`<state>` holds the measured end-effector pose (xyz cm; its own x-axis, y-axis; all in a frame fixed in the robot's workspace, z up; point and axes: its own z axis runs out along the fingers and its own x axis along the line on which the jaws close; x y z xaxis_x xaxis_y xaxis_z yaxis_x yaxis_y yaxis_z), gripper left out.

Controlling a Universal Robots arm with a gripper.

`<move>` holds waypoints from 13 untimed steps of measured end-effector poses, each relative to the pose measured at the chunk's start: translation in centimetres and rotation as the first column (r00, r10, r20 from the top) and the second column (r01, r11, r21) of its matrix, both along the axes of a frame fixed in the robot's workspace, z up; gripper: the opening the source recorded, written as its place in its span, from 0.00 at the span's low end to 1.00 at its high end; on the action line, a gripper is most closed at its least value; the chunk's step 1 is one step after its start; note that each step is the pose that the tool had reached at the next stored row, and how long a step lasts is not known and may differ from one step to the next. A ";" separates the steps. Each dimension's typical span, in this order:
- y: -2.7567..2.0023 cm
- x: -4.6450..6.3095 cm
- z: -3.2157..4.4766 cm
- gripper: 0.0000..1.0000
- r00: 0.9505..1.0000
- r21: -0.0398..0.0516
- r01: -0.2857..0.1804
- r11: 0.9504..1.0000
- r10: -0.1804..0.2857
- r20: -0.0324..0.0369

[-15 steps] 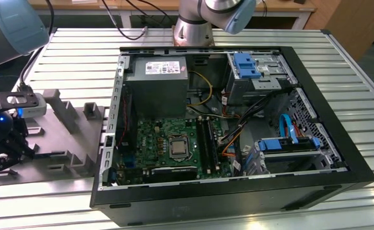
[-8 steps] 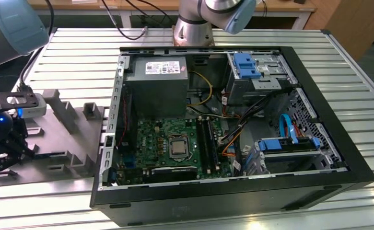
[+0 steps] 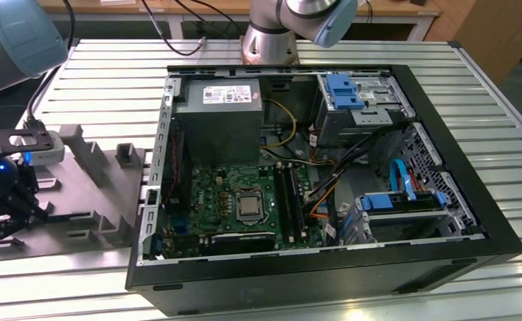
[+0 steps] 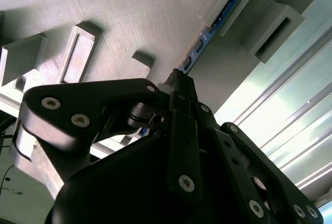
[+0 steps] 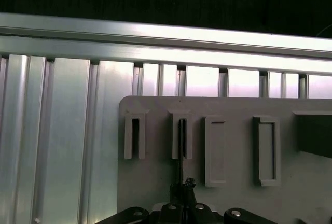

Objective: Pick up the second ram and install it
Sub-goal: 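Pick up the second ram and move it above second insertion slot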

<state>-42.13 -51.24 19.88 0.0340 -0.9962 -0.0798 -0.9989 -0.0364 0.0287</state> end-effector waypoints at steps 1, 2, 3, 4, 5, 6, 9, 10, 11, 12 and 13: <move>-0.01 0.0 0.00 0.11 1.000 0.000 0.000 1.000 0.000 0.000; -0.01 0.0 0.00 0.11 1.000 0.000 0.001 1.000 -0.001 0.000; -0.01 0.0 0.00 0.11 1.000 0.000 0.003 1.000 -0.003 0.000; -0.01 0.0 0.00 0.11 1.000 0.000 0.004 1.000 -0.004 0.000; -0.01 0.0 0.00 0.11 1.000 0.000 0.004 1.000 -0.004 0.000; -0.01 0.0 0.00 0.11 1.000 0.000 0.004 1.000 -0.004 0.000; -0.02 0.0 0.23 0.11 1.000 0.000 0.004 1.000 -0.004 0.000; -0.01 0.0 0.41 0.11 1.000 0.000 0.004 1.000 -0.004 0.000; -0.01 0.0 0.61 0.11 1.000 0.000 0.004 1.000 -0.004 0.000; -0.01 0.0 0.82 0.11 1.000 0.000 0.004 1.000 -0.004 0.000; -0.01 0.0 0.96 0.11 1.000 0.000 0.004 1.000 -0.004 0.000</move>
<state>-42.13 -51.26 20.84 0.0300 -0.9964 -0.0798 -0.9991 -0.0324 0.0287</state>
